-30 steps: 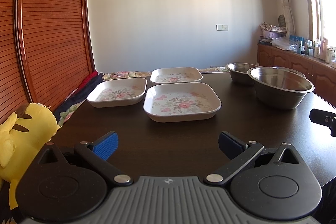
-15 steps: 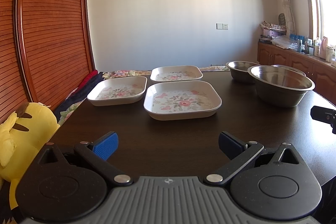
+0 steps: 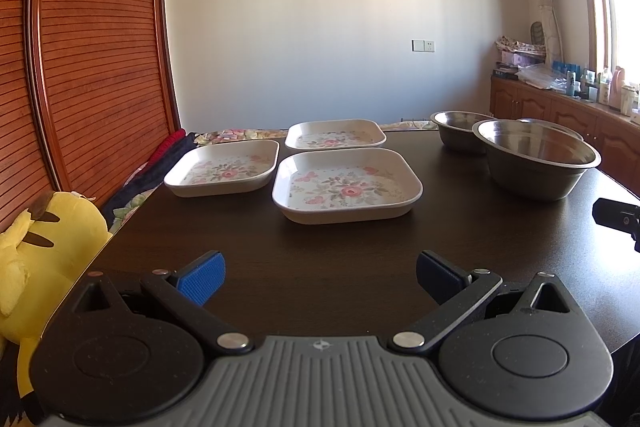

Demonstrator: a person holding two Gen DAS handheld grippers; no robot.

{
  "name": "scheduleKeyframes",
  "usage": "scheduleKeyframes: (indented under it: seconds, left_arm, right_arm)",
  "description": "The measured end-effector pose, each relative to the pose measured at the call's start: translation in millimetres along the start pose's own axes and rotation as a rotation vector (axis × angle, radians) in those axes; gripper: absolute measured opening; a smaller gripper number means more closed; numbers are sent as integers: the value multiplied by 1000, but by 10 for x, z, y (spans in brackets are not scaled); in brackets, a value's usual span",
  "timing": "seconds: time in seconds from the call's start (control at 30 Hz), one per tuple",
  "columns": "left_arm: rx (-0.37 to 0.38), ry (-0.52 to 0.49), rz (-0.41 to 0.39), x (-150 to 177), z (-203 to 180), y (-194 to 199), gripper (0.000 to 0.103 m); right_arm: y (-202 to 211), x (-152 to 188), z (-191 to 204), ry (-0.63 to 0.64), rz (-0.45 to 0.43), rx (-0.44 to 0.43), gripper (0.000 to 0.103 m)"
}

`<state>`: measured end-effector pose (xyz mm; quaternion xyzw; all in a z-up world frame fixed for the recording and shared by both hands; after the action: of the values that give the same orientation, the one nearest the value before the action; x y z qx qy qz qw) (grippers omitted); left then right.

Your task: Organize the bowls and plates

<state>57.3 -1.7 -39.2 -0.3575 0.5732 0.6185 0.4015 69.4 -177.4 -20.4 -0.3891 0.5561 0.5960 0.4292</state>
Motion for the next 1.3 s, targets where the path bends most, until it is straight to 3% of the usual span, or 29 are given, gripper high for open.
scheduleKeyframes:
  seconds: [0.33,0.77,0.93,1.3]
  left_arm:
    - [-1,-3,19,17,-7,-30,103]
    - [15,-29,102,50,20,-141,103]
    - [14,-71,127,12,78,-204,103]
    - [-48,-54,141,-186,421,-394,103]
  right_arm:
    - [-11,12,22,4,7,-2,103]
    - [-125,49,219,47,33,-41,103]
    - [-185,20,346,64,44,-83,103]
    - [-326,-251,696,169,26,-187,103]
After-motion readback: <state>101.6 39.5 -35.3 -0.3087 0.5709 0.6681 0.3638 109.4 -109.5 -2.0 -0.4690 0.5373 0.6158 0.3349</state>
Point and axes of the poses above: each gripper's, at about its wrist camera, not at the fingertips, and y roughly against the way its jaws point, z to its left, x to its underside, the point moved 6 cm from there along -y, roughly the way its jaws point, and after that the axes turned 1 degree about -x, right-handed, at the moved point
